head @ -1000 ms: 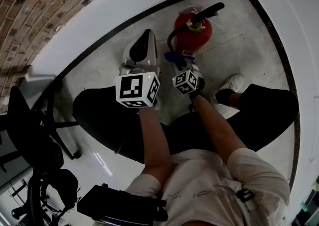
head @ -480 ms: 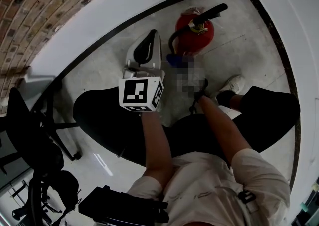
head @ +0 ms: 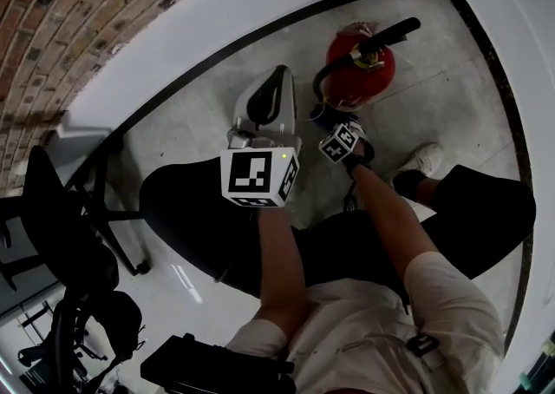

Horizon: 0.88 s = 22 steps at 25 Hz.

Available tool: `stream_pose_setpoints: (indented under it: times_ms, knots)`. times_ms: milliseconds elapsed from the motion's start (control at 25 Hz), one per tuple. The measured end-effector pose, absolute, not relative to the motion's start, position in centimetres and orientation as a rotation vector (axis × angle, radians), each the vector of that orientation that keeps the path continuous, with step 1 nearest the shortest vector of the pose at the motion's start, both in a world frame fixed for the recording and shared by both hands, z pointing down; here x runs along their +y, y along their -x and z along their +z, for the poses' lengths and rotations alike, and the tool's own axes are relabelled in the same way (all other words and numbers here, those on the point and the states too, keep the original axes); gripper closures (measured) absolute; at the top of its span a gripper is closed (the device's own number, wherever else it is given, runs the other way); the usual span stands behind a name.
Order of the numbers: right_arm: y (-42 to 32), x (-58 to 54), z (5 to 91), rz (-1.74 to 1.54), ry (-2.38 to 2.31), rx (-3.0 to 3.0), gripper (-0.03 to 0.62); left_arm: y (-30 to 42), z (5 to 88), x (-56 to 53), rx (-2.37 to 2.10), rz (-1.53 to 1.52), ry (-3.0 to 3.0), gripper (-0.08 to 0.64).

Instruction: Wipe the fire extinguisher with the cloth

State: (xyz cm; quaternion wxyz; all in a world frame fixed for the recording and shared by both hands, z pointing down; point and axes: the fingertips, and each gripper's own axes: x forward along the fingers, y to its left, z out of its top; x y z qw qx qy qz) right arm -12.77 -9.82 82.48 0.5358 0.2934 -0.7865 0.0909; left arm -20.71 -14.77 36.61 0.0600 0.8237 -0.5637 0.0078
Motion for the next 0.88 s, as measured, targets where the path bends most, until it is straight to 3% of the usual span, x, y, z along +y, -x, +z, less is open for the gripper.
stream_pose_setpoints:
  times_ms: [160,320,680,880]
  knots:
    - [13.0,-9.2,80.3,0.324,-0.725,-1.886,0.525,21.3,35.5,-14.7,-1.716,0.014,-2.502,0.56]
    - [12.9,-8.4,69.4,0.43,-0.843,-2.083,0.525,21.2,34.5,-14.6,-1.716,-0.01,-2.519,0.56]
    - [9.1,-11.3,38.6,-0.163,-1.294,-2.521,0.525,20.6,32.0,-14.2,-1.714,-0.091,-2.551,0.56]
    - [9.2,-12.8,39.9,-0.282,-1.194,-2.411,0.526,19.7,31.7,-13.7,-1.695,-0.092,-2.566,0.56]
